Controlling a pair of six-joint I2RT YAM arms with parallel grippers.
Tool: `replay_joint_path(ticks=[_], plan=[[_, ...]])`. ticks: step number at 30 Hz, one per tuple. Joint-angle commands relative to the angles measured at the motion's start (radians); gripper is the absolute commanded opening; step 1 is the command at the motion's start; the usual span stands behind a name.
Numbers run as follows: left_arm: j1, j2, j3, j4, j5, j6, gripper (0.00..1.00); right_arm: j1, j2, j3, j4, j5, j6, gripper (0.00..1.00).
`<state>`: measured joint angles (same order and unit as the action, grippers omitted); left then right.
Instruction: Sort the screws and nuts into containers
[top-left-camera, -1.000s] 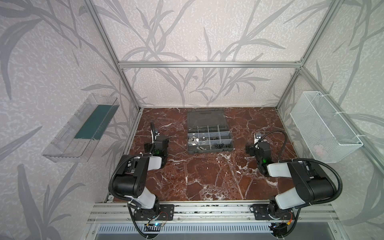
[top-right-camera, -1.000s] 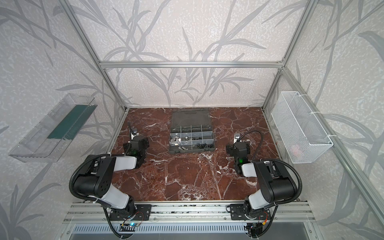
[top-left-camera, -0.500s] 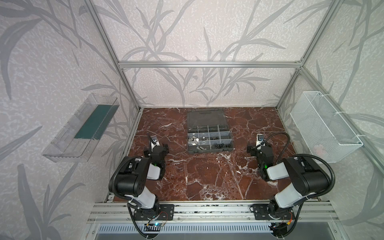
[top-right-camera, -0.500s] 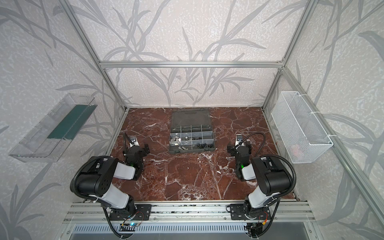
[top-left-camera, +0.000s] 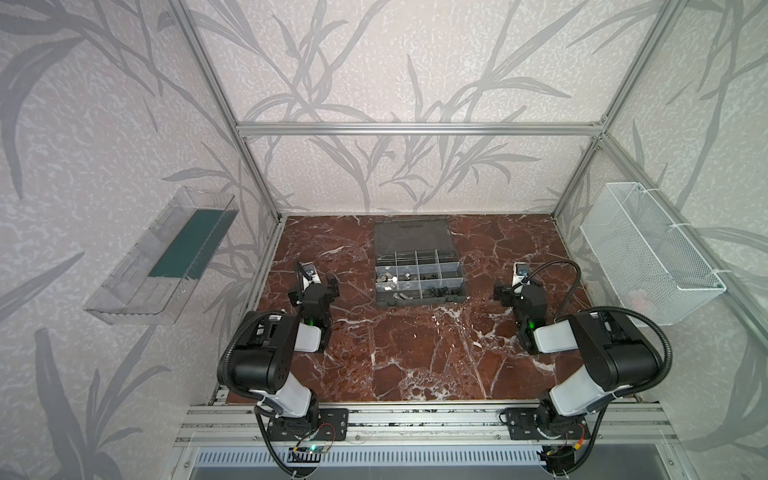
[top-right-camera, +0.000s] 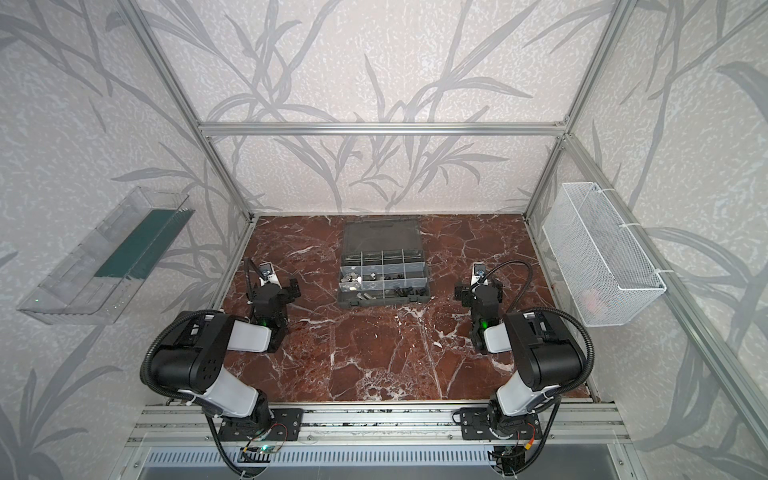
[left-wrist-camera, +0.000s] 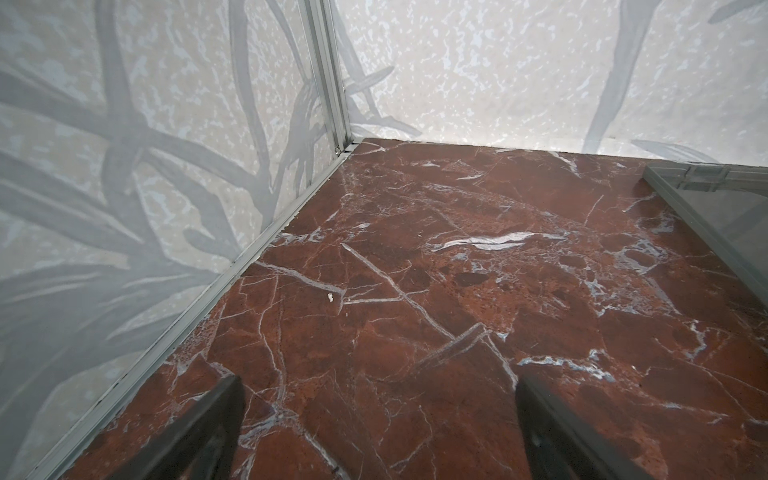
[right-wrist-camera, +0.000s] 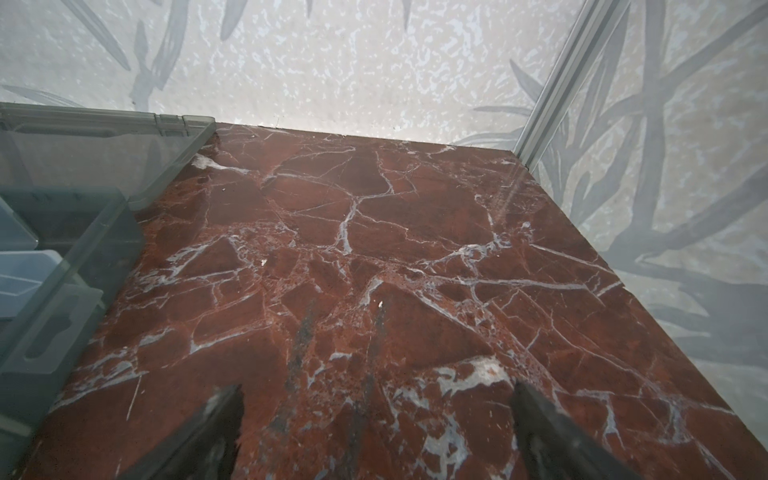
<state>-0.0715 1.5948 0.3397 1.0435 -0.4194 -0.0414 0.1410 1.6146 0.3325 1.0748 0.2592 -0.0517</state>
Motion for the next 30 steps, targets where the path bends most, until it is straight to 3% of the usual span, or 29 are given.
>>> replay_joint_path(ticks=[1,30], plan=[[0.005,-0.003,0.01,0.0,0.004,0.015,0.99,-0.003,-0.021,0.017,-0.037,-0.002,0.01,0.99],[0.003,-0.002,0.008,0.007,0.001,0.018,0.99,-0.002,-0.021,0.017,-0.038,-0.002,0.01,0.99]])
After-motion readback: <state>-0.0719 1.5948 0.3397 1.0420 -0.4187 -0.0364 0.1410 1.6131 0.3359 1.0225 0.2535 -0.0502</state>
